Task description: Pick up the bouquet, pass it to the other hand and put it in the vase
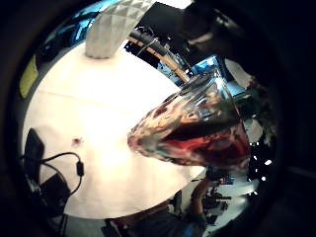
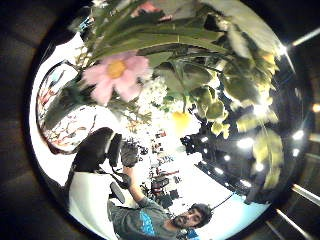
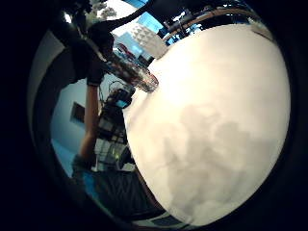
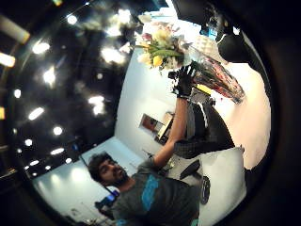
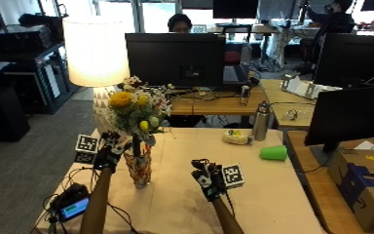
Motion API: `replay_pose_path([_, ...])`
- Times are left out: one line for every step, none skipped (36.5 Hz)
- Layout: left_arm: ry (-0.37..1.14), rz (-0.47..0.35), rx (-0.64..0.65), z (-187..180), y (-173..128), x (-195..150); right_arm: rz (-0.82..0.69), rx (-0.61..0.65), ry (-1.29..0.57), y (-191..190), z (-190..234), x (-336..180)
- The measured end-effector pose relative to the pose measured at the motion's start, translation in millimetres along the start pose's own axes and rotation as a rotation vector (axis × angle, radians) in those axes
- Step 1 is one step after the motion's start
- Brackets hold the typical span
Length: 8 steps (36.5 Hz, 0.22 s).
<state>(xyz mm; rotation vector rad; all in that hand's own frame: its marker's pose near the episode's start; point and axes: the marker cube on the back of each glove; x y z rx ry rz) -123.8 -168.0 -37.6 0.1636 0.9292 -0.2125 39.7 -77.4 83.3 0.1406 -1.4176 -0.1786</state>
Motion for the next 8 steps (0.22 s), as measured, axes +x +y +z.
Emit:
replay_pose_path([-0.031,-0.009,-0.004,-3.6,3.3,-1.1,-0.042,0.000,0.036,-2.1,-1.9,2.4])
replay_pose_path([-0.067,-0.019,-0.006,-7.7,7.3,-1.3,-0.085,0.000,0.081,-4.3,-4.1,4.9])
replay_pose_path([-0.101,-0.024,-0.006,-12.3,11.3,-1.0,-0.111,0.000,0.114,-5.8,-5.5,6.1])
replay_pose_path([-0.128,-0.022,-0.002,-17.3,14.5,-0.9,-0.107,0.000,0.114,-5.7,-4.9,5.2])
replay_pose_path([-0.143,-0.014,0.004,-22.3,16.8,-1.0,-0.073,0.000,0.082,-4.4,-2.6,2.9])
replay_pose_path([-0.148,-0.001,0.011,-26.9,18.2,-1.2,-0.030,-0.001,0.038,-2.7,0.3,0.8])
replay_pose_path([-0.145,0.011,0.016,-30.7,19.2,-1.3,0.005,-0.001,0.004,-1.4,2.6,-0.2])
replay_pose_path([-0.142,0.018,0.019,-32.8,19.6,-1.4,0.023,-0.001,-0.012,-0.8,3.8,-0.3])
